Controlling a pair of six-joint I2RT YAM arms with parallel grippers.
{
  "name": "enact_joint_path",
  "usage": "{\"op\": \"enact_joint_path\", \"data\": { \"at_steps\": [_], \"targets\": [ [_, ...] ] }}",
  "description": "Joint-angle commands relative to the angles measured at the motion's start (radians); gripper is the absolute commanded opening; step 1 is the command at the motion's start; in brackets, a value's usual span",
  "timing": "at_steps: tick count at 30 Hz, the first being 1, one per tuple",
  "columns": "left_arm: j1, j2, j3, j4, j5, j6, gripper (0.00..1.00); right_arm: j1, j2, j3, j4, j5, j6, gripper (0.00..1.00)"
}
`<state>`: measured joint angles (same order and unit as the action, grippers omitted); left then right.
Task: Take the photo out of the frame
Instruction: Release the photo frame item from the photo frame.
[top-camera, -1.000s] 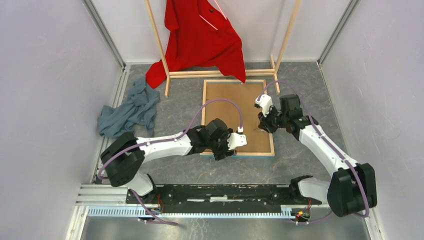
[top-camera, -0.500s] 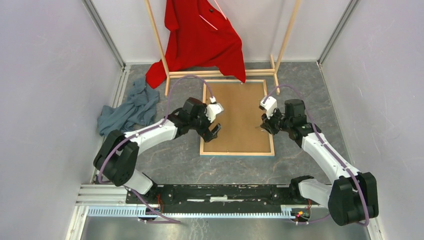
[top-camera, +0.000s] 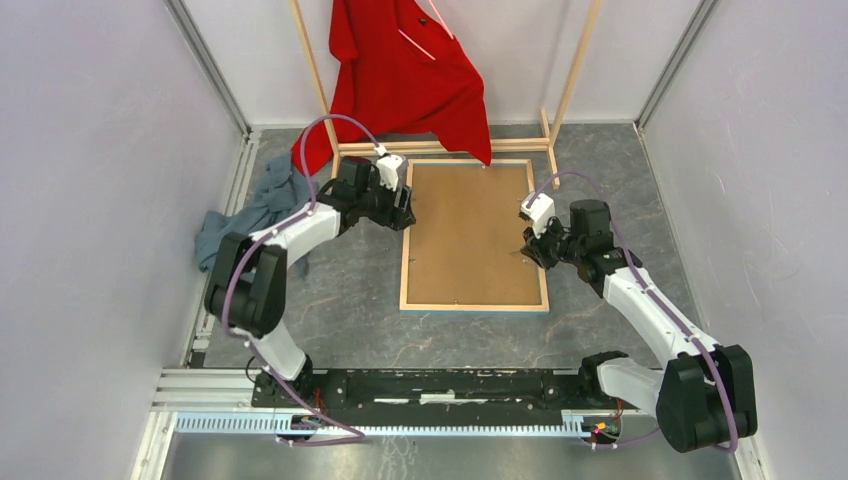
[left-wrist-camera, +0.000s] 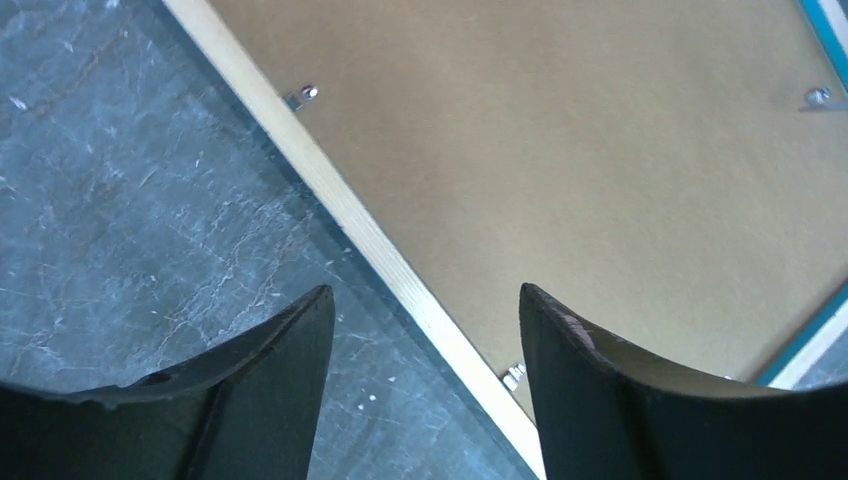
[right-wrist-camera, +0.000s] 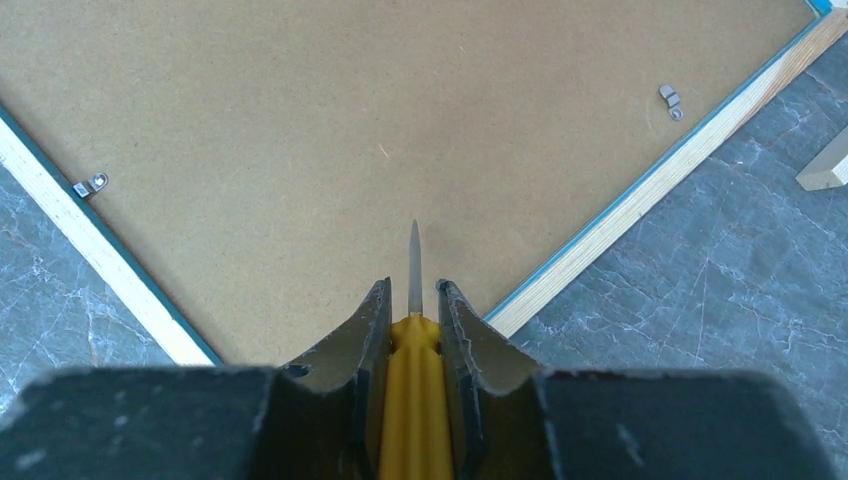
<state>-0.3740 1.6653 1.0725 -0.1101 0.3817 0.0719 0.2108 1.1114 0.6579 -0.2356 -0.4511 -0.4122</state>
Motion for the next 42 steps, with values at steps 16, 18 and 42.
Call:
{"op": "enact_joint_path", "data": {
  "at_steps": [16, 18, 42],
  "targets": [
    [0.074, 0.249, 0.069, 0.105, 0.170, -0.303, 0.62, -0.005, -0.022, -0.006, 0.069, -0.034, 0.018, 0.00],
    [0.076, 0.260, 0.064, 0.107, 0.168, -0.320, 0.62, -0.005, -0.030, -0.009, 0.072, -0.036, 0.021, 0.00],
    [0.098, 0.317, 0.012, 0.182, 0.212, -0.367, 0.33, 0.077, 0.192, 0.274, 0.264, -0.066, 0.272, 0.00]
  ]
}}
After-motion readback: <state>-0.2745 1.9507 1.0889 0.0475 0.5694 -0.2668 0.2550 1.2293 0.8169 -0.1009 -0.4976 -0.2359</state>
